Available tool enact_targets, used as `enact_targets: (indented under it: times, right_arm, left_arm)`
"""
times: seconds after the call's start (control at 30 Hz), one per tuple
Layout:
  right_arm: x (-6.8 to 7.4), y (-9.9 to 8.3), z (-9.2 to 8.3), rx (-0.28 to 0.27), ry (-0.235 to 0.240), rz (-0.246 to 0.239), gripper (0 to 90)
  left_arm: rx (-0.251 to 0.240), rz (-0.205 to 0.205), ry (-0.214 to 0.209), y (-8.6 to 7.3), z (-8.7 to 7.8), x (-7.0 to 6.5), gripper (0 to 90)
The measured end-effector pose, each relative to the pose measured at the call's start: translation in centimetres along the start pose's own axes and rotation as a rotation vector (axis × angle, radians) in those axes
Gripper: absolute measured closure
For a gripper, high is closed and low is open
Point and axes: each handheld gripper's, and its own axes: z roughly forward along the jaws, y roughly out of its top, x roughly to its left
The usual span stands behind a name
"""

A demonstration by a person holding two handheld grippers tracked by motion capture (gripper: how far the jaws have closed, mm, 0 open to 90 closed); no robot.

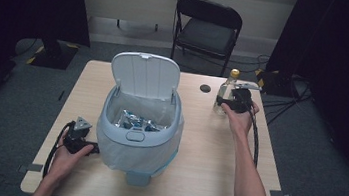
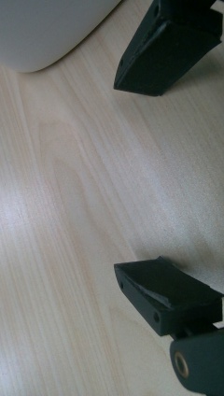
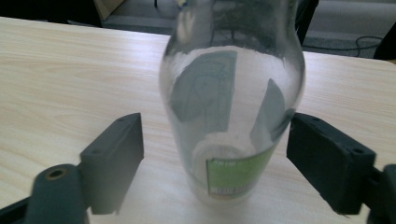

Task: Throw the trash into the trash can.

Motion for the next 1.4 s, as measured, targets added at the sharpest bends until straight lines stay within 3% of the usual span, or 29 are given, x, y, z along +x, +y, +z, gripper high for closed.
enact_targets:
  times: [0.1,0.17,0.27,0.4,0.7,1.4]
  right_arm:
    - [-0.1,0.6,0.6,-0.030,-0.030,-0.007,18.2]
    - [-0.1,1.2,1.0,-0.016,-0.033,0.015,16.6]
    - [0.1,1.4,1.2,-0.034,-0.054,-0.019,25.6]
    - [0.1,1.3,1.2,-0.030,-0.053,-0.004,27.0]
    - [0.5,0.8,-0.3,0.009,-0.019,-0.035,27.1]
    - [1.7,-1.7,-3.8,0.015,0.053,-0.084,27.1]
  left_arm:
    - [0.003,0.008,0.005,0.0,0.0,0.0,10.5]
    - [0.003,0.007,0.007,0.0,0.0,0.0,10.6]
    - [0.003,0.007,0.007,0.0,0.0,0.0,10.6]
    - [0.002,0.006,0.008,0.0,0.0,0.0,10.6]
    - [0.002,0.005,0.008,0.0,0.0,0.0,10.6]
    - [0.002,0.005,0.009,0.0,0.0,0.0,10.5]
